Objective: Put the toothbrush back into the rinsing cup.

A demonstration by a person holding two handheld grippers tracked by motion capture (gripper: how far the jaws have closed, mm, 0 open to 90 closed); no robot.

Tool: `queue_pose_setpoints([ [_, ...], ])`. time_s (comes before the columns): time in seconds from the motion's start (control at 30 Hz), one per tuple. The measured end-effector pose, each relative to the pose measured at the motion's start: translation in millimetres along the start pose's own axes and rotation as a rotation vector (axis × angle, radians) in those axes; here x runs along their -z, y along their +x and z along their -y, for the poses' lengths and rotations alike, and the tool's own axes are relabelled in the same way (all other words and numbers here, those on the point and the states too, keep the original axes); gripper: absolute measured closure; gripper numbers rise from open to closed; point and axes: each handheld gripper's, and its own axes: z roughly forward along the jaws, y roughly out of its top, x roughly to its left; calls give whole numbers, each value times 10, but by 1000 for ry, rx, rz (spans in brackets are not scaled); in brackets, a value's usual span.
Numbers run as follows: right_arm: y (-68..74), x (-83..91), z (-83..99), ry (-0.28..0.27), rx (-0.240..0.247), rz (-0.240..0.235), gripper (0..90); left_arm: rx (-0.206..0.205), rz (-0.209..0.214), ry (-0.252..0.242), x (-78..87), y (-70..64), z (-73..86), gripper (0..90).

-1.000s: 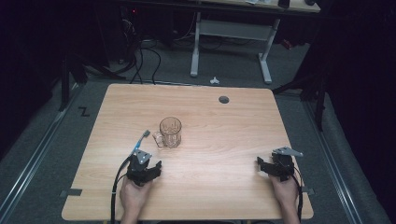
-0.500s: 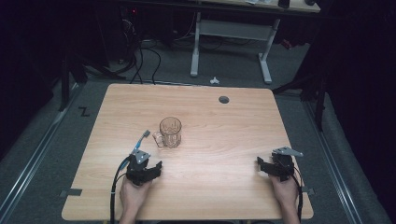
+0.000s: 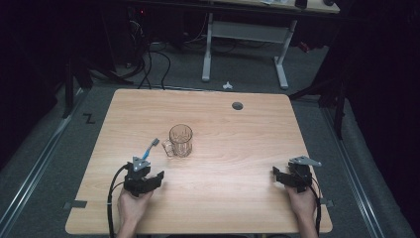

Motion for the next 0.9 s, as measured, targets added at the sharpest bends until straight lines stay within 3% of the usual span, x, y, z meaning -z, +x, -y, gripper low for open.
queue_pose_setpoints([
  [0.07,0,0,0,0,0,0,307,-1,-13,26,49,36,-34,419],
  [0.27,-1,1,1,0,0,-2,306,16,-28,47,139,147,-127,411],
  [0.4,-1,1,1,0,0,-1,306,5,-49,60,159,210,-188,422],
  [0.9,-1,1,1,0,0,-1,306,-22,-86,143,39,402,-374,456],
])
